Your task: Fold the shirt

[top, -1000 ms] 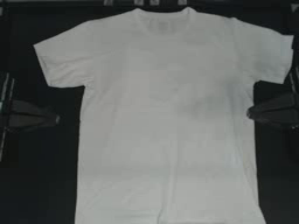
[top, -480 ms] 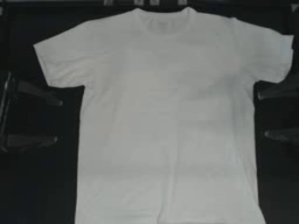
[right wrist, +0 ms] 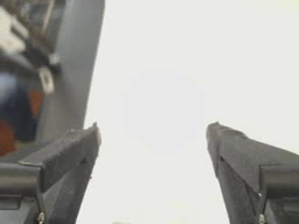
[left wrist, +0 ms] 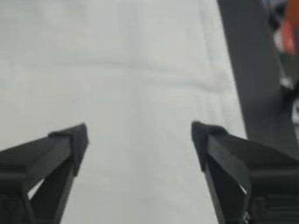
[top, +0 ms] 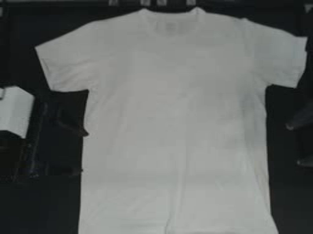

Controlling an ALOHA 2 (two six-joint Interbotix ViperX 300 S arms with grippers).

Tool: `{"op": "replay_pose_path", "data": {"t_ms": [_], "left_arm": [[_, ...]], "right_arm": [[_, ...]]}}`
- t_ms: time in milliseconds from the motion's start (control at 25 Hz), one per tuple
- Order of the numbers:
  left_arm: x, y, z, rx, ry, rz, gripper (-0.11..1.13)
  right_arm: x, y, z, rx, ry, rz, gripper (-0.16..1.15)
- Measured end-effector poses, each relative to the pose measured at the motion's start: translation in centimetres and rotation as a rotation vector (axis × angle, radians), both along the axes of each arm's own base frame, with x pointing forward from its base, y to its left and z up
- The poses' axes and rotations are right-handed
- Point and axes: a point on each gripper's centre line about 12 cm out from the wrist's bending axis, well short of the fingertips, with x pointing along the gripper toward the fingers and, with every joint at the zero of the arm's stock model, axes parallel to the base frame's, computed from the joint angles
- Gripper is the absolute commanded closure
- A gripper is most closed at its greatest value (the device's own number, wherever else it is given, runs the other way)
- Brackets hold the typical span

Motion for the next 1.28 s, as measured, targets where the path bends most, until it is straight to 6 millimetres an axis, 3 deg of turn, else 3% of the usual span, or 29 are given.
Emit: {"op": "replay_pose_path", "data": {"t_ms": [320, 600, 920, 1280], "left_arm": [[1.0, -2.8, -2.0, 0.012, 0.21, 0.06, 0.03], [1.0, -5.6, -3.2, 0.044, 0.304, 0.114, 0.04], [3.3, -9.2, -5.3, 0.046, 0.385, 0.086, 0.05], [4.2, -12.1, -9.5, 0.044, 0.518, 0.092, 0.04]], "right_arm": [[1.6, 2.5, -0.8, -0.025, 0.218, 0.044, -0.01], [3.5, 6.4, -2.0, -0.141, 0.377, 0.012, 0.0], [3.5, 11.4, -4.2, -0.125, 0.502, -0.051, 0.0], [3.6, 13.7, -6.3, -0.082, 0.538, -0.102, 0.0]]}}
